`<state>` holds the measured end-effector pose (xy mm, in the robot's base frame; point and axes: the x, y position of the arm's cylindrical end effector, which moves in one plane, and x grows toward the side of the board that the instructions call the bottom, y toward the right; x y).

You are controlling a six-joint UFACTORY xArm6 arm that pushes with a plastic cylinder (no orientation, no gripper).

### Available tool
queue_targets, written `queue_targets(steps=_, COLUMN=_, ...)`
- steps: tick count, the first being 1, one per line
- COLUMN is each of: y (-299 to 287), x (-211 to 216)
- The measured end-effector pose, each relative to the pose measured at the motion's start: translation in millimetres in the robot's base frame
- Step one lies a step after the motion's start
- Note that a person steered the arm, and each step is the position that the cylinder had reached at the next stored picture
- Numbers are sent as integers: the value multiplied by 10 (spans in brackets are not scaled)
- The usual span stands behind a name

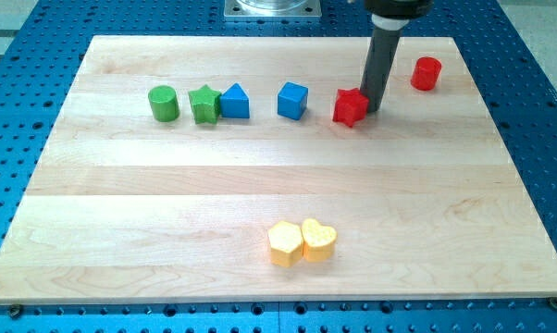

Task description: Place the red star to the left of the hexagon

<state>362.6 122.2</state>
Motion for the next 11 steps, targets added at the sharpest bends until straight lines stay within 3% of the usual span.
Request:
queue_targets(steps=1, y=-654, x=497)
queue_targets(steps=2, y=-236, x=153)
queue_targets(steps=3, y=-874, x=168)
queue_targets(steps=4, y=-1757, x=964)
queue_targets(steps=5, y=-1984, x=1098)
queue_targets(steps=6, y=-1974, x=1571)
queue_targets(steps=7, y=-1909, x=1035)
queue_targets(steps=8, y=-1470, x=1184)
queue_targets(steps=9, y=-1558, x=1300)
queue_targets(steps=10, y=-1909, x=1788)
queue_targets(steps=11, y=-1963, x=1852)
